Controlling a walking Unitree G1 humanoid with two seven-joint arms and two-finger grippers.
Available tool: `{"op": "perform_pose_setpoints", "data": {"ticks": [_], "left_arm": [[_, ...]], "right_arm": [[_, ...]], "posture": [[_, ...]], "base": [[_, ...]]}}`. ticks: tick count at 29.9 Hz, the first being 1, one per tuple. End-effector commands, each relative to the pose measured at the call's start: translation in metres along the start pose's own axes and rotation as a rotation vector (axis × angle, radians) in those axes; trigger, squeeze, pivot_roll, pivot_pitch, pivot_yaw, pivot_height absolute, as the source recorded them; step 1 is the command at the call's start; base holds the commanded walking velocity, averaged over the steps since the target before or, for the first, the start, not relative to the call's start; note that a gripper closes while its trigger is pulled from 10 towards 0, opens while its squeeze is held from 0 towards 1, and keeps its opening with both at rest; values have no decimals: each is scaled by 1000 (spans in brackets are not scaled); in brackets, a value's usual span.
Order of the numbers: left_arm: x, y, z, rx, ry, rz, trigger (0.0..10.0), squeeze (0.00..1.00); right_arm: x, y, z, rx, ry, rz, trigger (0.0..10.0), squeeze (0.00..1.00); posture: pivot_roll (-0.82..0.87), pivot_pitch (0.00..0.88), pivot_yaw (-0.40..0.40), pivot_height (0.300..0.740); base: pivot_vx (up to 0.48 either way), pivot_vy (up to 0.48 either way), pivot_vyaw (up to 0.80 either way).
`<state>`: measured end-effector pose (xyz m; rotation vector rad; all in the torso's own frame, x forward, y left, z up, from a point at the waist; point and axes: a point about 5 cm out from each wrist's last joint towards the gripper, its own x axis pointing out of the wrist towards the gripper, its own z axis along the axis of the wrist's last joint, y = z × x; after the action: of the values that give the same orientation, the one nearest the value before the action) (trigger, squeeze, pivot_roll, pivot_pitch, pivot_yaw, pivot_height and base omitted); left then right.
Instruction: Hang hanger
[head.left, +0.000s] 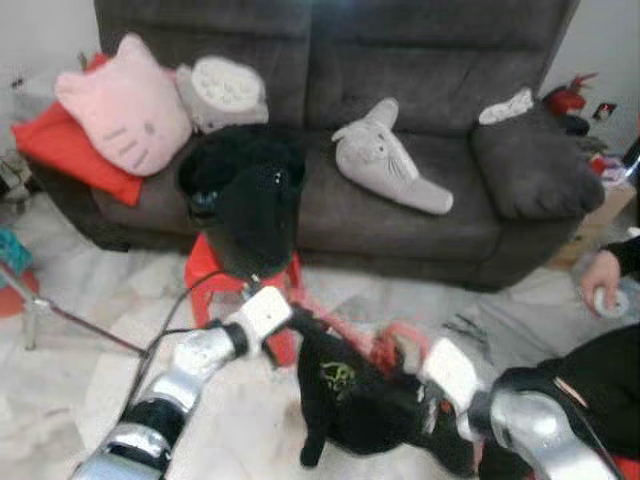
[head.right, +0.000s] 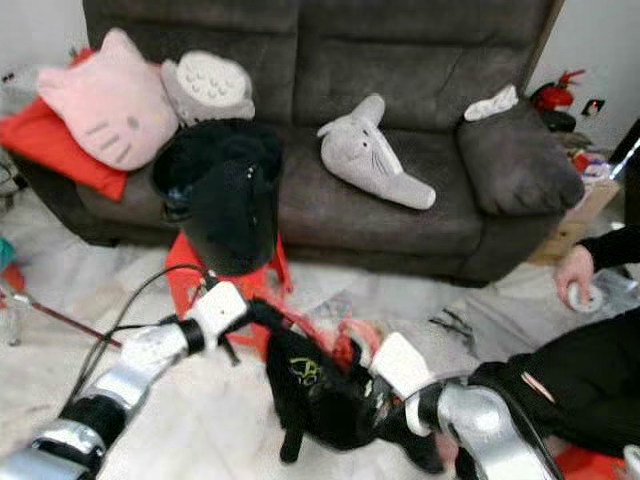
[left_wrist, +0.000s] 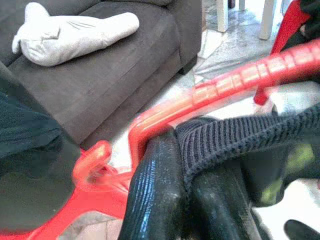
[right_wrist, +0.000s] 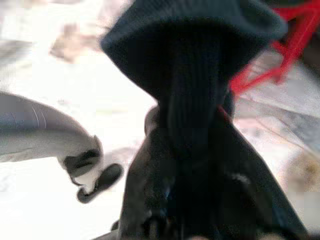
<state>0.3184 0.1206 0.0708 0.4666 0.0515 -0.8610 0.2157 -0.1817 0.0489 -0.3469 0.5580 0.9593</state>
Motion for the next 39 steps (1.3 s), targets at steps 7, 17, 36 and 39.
{"op": "perform_pose_setpoints", "data": {"ticks": [7,17,36,39], "left_arm": [[4,15,11,36,-21,26,10000,0],[1,0,5,89,30,-162,10000,0],[0,25,18,128,-26,-9,10000,0],[0,20,13,152,9,-55,10000,0]], "right_arm": [[-11,3,-9,-28,64,-85,10000,0],[-2,-55,-3,48,109,-533,10000,0],[-10,-6,-23,-37,229,-118,10000,0],[-15,-10,-19,-47,215,-179,10000,0]], "posture": [[-42,37,62,740],[-22,23,65,740],[-30,34,64,740],[-36,37,68,740]], "base": [[0,0,0],[0,0,0],[0,0,0],[0,0,0]]}}
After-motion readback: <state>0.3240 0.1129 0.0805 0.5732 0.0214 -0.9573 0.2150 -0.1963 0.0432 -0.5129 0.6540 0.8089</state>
